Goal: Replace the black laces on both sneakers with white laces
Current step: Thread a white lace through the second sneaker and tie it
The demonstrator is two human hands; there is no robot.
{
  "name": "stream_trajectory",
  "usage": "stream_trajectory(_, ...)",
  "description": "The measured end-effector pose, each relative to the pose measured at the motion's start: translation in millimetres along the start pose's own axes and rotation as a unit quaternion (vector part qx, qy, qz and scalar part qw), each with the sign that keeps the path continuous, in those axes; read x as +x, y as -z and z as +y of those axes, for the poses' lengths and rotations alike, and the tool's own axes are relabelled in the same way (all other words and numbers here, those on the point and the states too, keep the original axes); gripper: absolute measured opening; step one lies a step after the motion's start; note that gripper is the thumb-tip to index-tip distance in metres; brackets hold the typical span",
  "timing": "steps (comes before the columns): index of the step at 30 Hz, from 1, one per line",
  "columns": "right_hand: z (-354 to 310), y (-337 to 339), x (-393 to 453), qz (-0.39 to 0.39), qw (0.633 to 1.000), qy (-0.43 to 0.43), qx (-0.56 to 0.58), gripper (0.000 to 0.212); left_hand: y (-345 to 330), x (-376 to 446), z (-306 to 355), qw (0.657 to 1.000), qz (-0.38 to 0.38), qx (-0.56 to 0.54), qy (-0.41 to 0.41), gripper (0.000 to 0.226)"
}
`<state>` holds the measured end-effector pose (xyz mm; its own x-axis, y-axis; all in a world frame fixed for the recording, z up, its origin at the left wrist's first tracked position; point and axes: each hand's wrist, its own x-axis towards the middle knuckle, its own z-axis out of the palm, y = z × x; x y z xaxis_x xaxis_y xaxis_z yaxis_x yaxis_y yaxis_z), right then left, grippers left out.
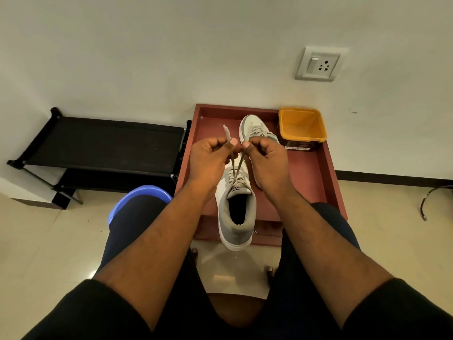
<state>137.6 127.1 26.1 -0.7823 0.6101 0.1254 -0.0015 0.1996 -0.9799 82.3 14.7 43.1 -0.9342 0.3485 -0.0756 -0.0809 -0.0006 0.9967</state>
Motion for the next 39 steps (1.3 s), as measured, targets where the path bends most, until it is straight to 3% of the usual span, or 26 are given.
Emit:
stream_trajectory(6,-8.2,3.5,6.1,-0.006,0.999,0.038,0.012,0.01,-3.2,3.2,15.1,0.998,-0.014,0.037,-0.051,0.006)
stream_trajectory(11,-12.1,8.1,6.8,-0.013,0.998,0.059,0.007,0.009,0.7,8.8,20.4,0.997,-0.05,0.049,-0.029,0.007)
stream_trajectory(15,-14.8,15.2,10.5,-0.014,0.995,0.093,-0.036,0.025,7.1,13.7,24.5,0.989,-0.115,0.079,-0.041,0.011)
stream_trajectory(22,-23.0,14.8,12.1,-0.045,0.995,0.092,-0.006,0.025,10.7,22.2,16.6,0.975,-0.142,0.152,-0.073,0.007)
stream_trajectory(26,-13.9,14.2,11.2,-0.037,0.995,-0.009,0.091,0.016,7.2,21.0,13.6,0.982,-0.111,0.129,-0.081,0.002)
stream_trajectory(30,21.9,7.5,-2.1,-0.136,0.979,-0.127,0.085,0.018,0.1,19.9,9.0,0.983,-0.084,0.132,-0.097,0.004)
stream_trajectory(35,32.4,-0.5,2.0,-0.077,0.981,-0.13,0.12,0.013,-4.5,20.2,7.7,0.988,-0.043,0.102,-0.104,0.011)
stream_trajectory(37,39.0,2.3,4.5,-0.056,0.98,-0.139,0.133,0.011,-3.0,19.6,-6.5,0.995,0.0,0.066,-0.069,0.014)
stream_trajectory(39,44.1,5.6,5.0,-0.048,0.978,-0.147,0.141,0.013,-0.9,13.8,-31.0,0.996,-0.019,0.083,-0.015,0.018)
